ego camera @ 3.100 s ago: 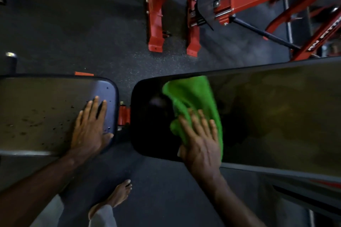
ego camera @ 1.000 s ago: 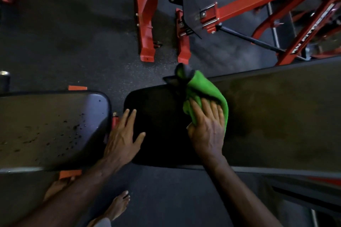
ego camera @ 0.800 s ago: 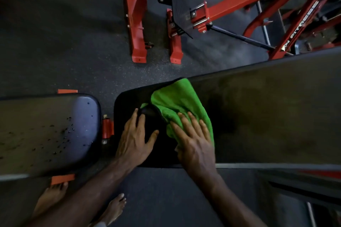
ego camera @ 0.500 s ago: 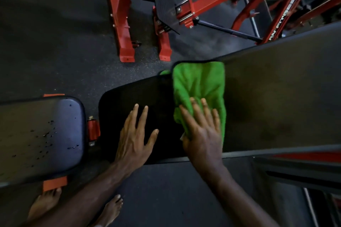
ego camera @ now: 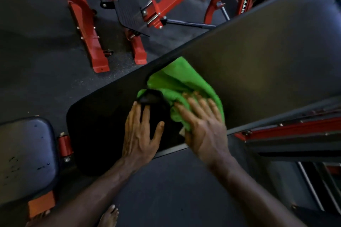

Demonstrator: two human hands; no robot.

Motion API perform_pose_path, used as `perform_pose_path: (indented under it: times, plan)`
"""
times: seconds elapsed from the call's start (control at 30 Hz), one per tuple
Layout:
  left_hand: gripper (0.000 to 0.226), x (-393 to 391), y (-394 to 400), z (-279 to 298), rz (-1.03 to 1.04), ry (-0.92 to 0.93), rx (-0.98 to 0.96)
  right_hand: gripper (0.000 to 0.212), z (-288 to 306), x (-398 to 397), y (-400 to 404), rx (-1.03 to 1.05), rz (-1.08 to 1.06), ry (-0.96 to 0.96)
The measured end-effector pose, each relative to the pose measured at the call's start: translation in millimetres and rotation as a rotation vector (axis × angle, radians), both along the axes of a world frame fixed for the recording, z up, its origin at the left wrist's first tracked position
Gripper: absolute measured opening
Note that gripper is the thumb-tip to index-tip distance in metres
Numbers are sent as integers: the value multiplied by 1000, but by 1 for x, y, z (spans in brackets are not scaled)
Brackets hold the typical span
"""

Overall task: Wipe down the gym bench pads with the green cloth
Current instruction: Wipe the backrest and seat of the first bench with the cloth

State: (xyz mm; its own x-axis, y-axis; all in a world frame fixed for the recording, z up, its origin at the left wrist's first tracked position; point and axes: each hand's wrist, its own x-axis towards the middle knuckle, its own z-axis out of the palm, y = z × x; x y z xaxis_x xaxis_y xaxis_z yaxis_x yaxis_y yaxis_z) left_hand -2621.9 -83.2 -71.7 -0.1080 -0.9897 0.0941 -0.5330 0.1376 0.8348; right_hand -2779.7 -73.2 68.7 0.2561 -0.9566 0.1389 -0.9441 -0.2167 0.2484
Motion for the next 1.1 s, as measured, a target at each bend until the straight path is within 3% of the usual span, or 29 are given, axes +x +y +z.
perform_pose_path:
  times: [0.1,0.17,0.33,0.5,0.57,0.67,0.77,0.9,1.1]
  plan:
    - [72,-15,1,15,-24,47,-43,72,34,-27,-12,-222,-210,-148]
    - [71,-21,-1,20,-15,43,-84,76,34,-18,-13,-232,-276,-170]
    - [67,-46,-4,34,7,41,-187,62,11,-25,40,-42,-54,-8]
    - [73,-69,-14,76,-113,67,-233,66,61,-74,14,-395,-300,-162]
    - [72,-75,-23,91,-131,60,-265,76,50,-58,18,-398,-370,-211]
    - [72,-86,-30,106,-161,41,-280,63,15,-39,48,-353,-316,-222]
    - [70,-85,-31,118,-195,-30,-291,72,19,-54,46,-390,-310,-223]
    - [72,-82,-45,144,-286,-61,-376,85,61,-61,2,-653,-557,-507]
    - [71,-109,-77,200,-401,-36,-492,71,-9,11,21,-905,-808,-1020]
